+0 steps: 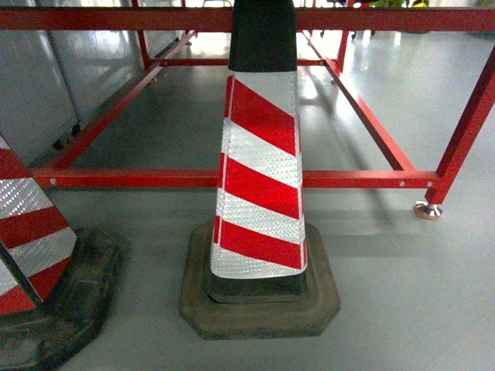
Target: Sort blue parts and orange caps into right shelf containers
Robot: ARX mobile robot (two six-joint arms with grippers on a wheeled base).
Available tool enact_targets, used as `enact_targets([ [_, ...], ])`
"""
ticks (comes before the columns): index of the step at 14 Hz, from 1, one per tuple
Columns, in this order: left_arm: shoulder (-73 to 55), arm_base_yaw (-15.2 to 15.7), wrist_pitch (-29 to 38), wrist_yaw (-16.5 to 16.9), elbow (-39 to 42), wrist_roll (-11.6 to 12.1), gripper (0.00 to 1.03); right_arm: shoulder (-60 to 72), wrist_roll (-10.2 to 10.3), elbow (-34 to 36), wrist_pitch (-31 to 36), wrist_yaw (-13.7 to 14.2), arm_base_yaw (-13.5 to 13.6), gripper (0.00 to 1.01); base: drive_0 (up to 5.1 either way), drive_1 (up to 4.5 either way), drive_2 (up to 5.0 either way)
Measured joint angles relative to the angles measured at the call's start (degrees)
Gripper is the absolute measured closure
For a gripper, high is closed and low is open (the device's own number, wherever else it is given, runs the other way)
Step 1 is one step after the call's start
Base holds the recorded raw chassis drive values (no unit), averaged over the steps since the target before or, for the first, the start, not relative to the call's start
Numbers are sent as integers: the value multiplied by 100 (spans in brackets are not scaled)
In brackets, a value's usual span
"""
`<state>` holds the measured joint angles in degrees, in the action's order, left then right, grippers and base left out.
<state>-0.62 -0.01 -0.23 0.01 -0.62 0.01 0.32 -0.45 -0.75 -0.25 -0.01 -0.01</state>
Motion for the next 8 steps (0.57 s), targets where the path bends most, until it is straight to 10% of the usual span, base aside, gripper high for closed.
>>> enact_targets([
  [8,0,0,0,0,0,0,5,0,0,0,0,0,0,3,0,0,0],
])
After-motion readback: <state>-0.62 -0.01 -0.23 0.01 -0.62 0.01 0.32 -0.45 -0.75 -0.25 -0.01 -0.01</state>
